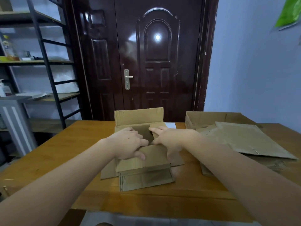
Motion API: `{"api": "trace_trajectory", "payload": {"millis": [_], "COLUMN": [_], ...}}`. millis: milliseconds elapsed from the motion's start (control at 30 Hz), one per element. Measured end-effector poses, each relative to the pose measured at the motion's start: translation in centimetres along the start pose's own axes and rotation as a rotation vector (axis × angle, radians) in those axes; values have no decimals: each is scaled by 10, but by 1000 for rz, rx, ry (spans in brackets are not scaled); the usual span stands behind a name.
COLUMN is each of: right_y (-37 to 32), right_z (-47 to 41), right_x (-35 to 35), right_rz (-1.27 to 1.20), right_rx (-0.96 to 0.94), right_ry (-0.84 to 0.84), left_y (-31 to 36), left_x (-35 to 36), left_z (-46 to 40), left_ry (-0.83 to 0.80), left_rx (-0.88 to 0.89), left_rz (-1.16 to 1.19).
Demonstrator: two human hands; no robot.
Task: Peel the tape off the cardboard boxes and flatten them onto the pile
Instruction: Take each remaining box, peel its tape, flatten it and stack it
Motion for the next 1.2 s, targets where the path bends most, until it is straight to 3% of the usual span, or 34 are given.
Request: {"api": "trace_trajectory", "payload": {"millis": [167,367,533,700,900,1033,1200], "right_y": [7,25,47,59,42,23,24], "right_z": [9,27,31,30,23,18,16], "right_x": [-14,-28,-18,7,46,56,65], "right_rz": [-145,-122,-131,-71,-495,-810,-826], "right_rx": [54,203,358,406,384,323,347], "right_ry": [105,246,181,89,-77,-17,41], "left_y": [-13,-30,-44,-48,-35,-30,-32], "left_x": [-2,-12,-1,24,43,48,51], "left_z": [16,45,72,86,80,72,73], "left_ry": [20,72,-6,-57,-49,-19,18], "left_rx": [-66,-175,-362,-485,-493,-488,-510], "left_rz": [21,-106,-104,112,230,210,161]}}
Point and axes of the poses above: each hand's wrist, its own z-axis away from the middle knuckle, its own x-axis out of the palm, y = z × x, the point moved 6 cm from there along -z, towards the middle knuckle, and after that the axes turned 12 degrees about x, right-handed, at the moved point
